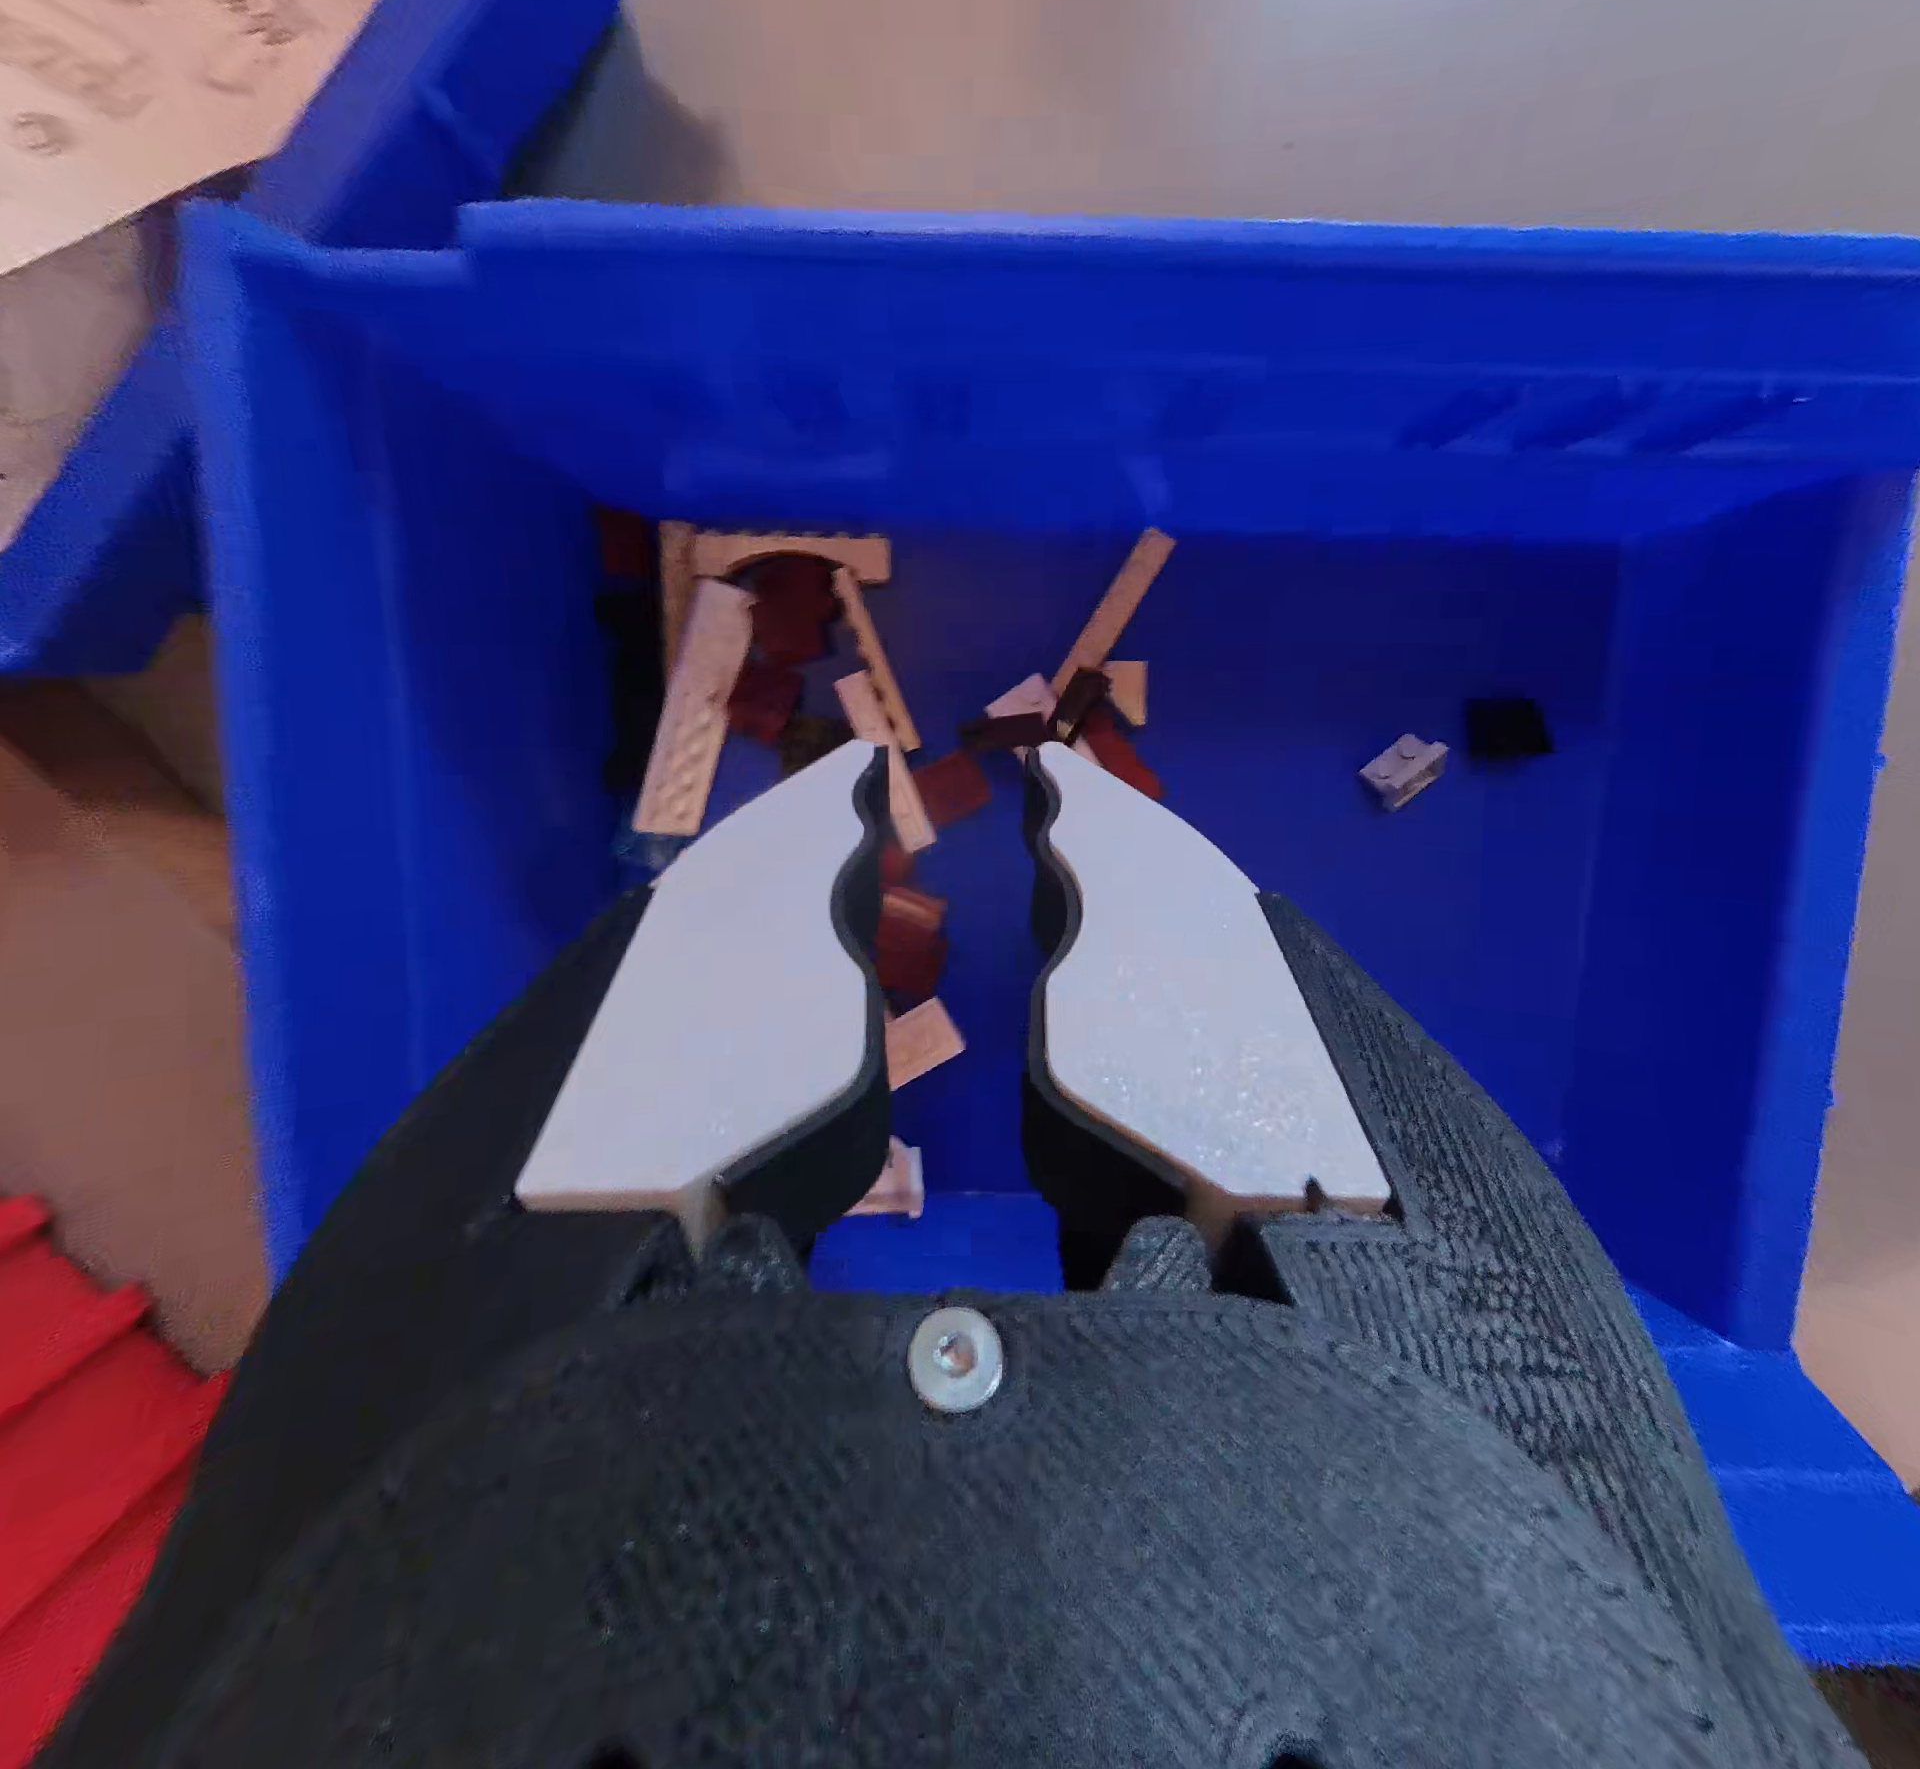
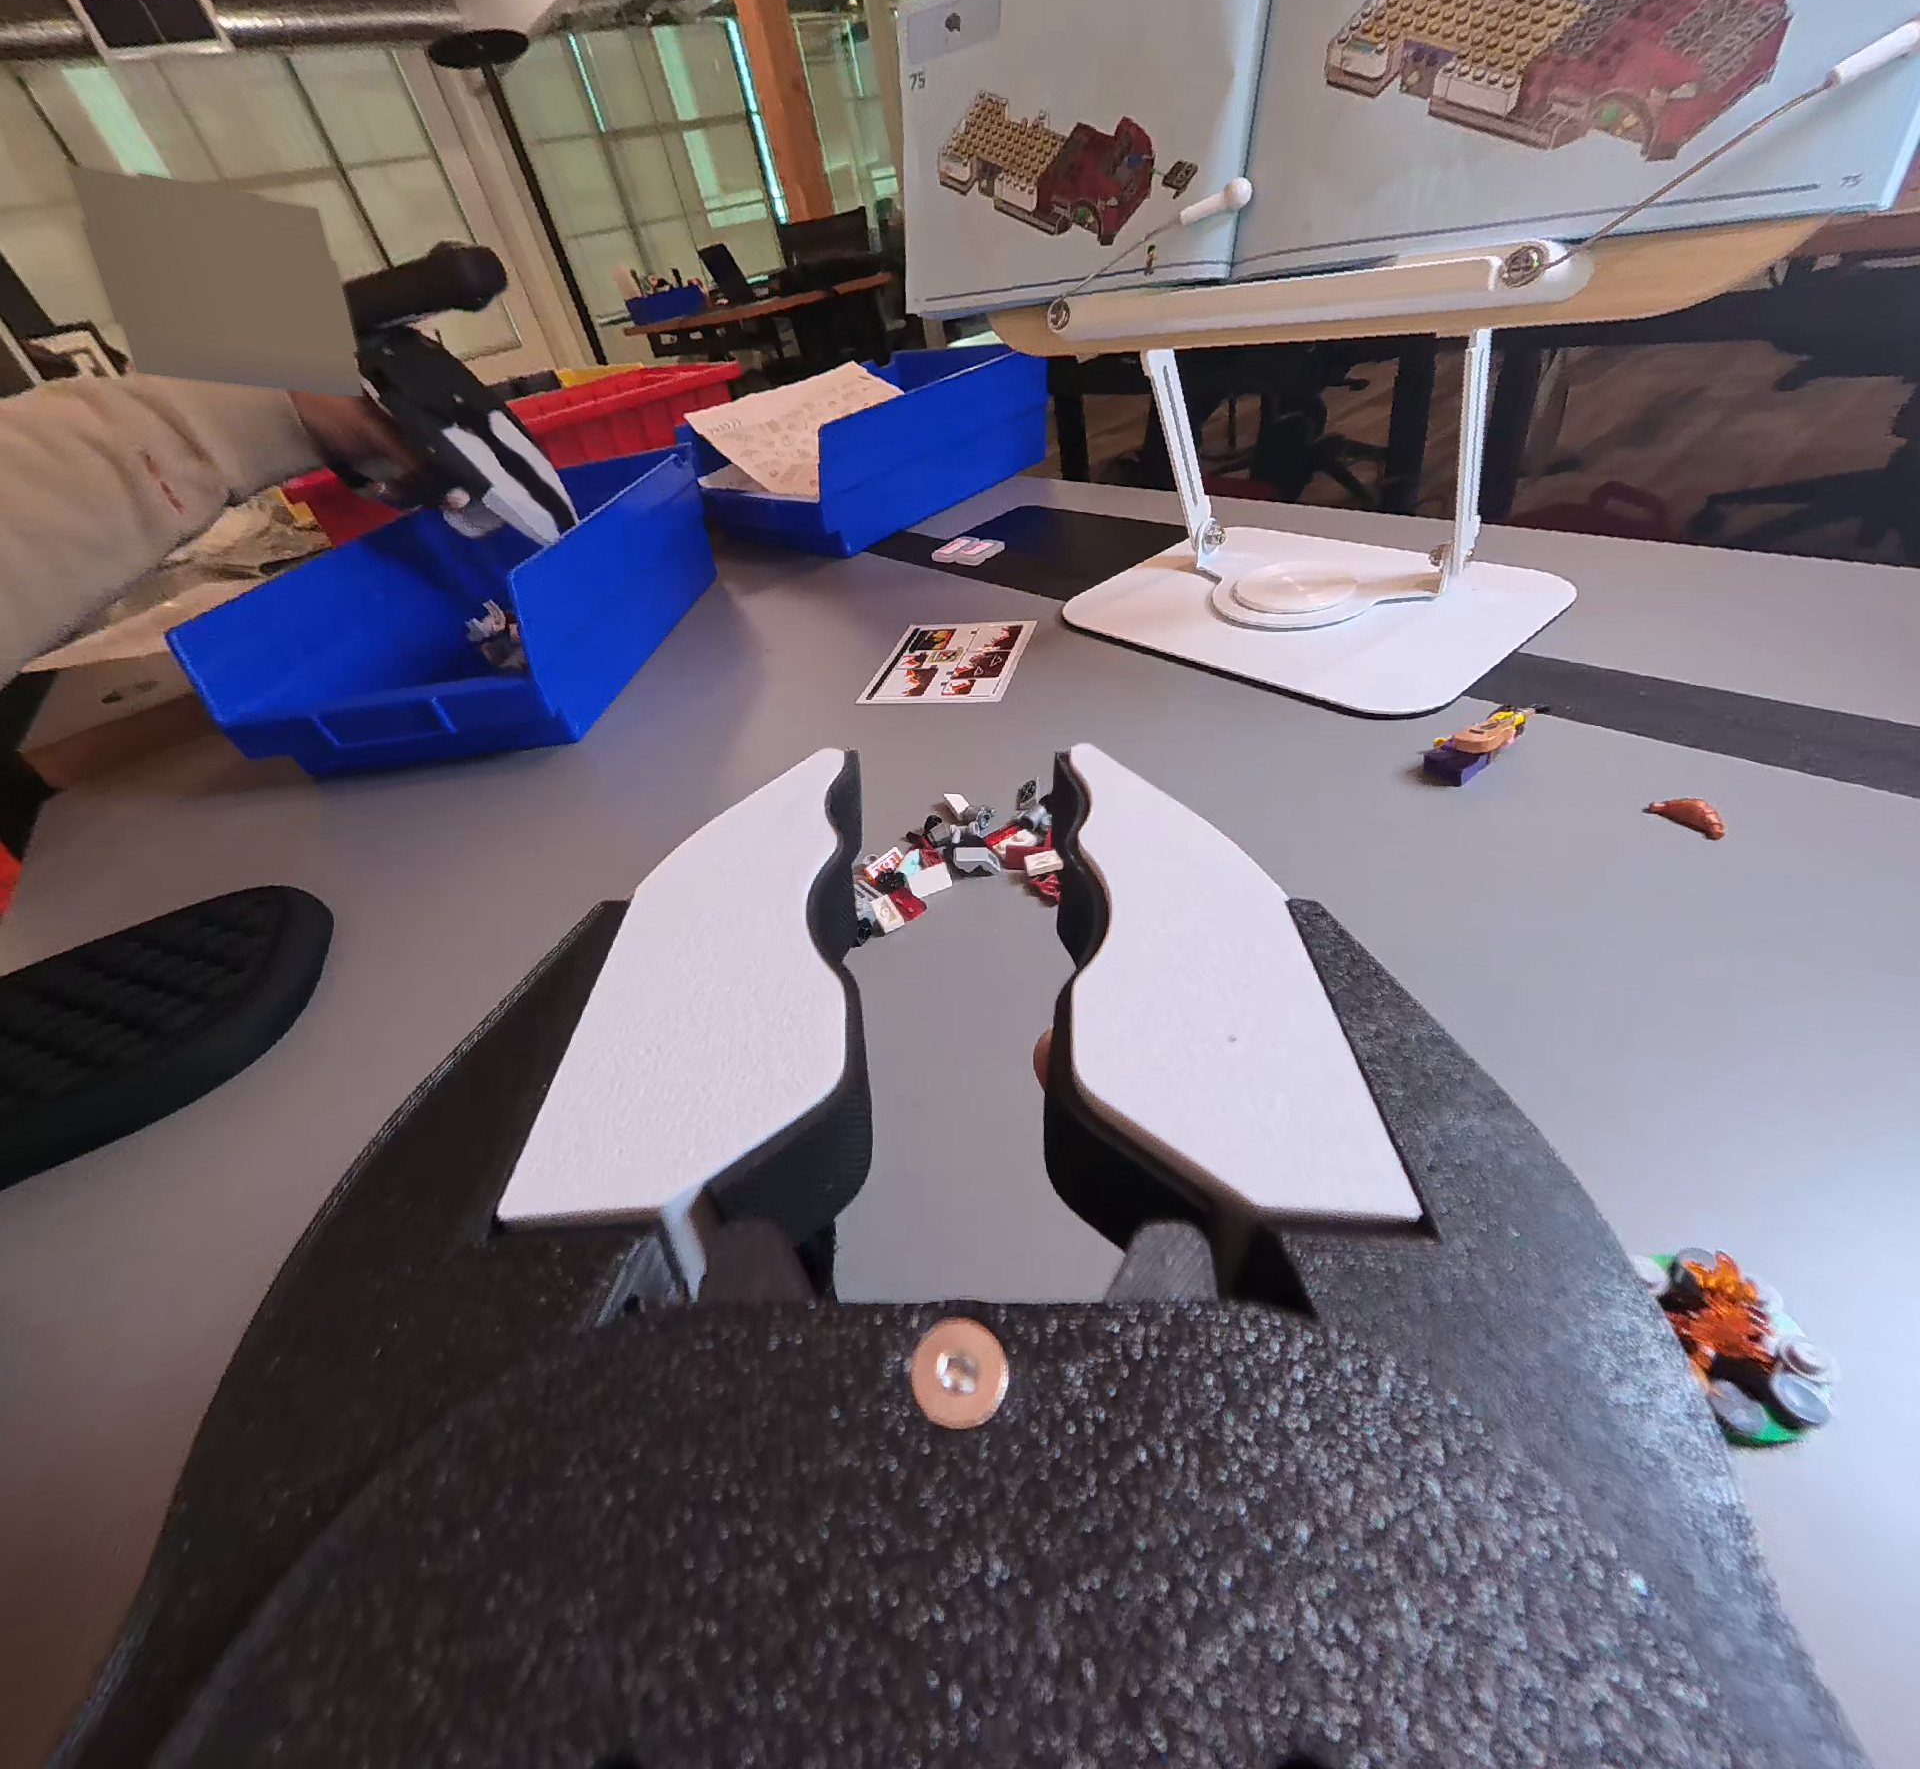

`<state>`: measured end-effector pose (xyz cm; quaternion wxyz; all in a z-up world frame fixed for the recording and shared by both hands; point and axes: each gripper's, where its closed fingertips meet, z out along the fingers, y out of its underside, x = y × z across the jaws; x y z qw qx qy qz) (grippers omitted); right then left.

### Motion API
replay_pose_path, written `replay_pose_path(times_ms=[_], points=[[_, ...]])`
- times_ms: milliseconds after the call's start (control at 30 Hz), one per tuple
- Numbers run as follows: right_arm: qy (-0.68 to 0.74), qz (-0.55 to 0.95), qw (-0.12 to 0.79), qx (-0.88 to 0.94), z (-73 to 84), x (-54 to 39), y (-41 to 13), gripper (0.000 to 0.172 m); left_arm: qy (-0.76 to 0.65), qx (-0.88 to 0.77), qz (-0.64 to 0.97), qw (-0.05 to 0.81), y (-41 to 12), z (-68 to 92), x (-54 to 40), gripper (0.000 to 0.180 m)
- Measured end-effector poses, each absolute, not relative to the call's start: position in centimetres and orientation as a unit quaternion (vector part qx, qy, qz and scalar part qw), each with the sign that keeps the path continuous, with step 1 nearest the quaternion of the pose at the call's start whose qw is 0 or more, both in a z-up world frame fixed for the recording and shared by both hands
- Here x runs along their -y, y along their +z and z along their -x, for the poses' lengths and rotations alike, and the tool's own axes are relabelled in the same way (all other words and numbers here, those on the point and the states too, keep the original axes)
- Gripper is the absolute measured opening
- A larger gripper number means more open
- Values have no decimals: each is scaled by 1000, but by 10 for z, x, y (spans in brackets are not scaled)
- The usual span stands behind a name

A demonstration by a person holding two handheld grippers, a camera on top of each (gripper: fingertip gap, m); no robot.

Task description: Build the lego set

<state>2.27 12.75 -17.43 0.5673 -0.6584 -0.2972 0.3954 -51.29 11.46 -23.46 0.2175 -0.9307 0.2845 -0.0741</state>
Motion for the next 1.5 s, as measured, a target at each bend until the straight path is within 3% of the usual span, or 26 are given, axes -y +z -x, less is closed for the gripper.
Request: replay_pose_path(times_ms=[300,467,833,1133,1233,1300,1400,1500], points=[[388,661,563,308,-19,-126,-179,35,-7,-251,957,149,-280,542,-132,23],[383,663,564,311,-20,-127,-180,35,15,-265,958,111,-295,545,-130,7],[390,661,559,314,-19,-126,-181,35,-117,-335,924,140,-264,485,-77,5],[391,658,557,321,-15,-122,-181,35,-110,-425,894,87,-285,431,-21,6],[391,659,556,323,-14,-122,-182,35,-112,-450,883,73,-287,423,-13,25],[390,659,556,324,-14,-122,-182,35,-106,-443,885,95,-274,429,-21,34],[388,659,558,323,-15,-122,-181,35,-89,-392,901,163,-241,457,-48,32],[389,660,557,322,-15,-123,-182,35,-18,-330,927,179,-226,513,-69,31]])
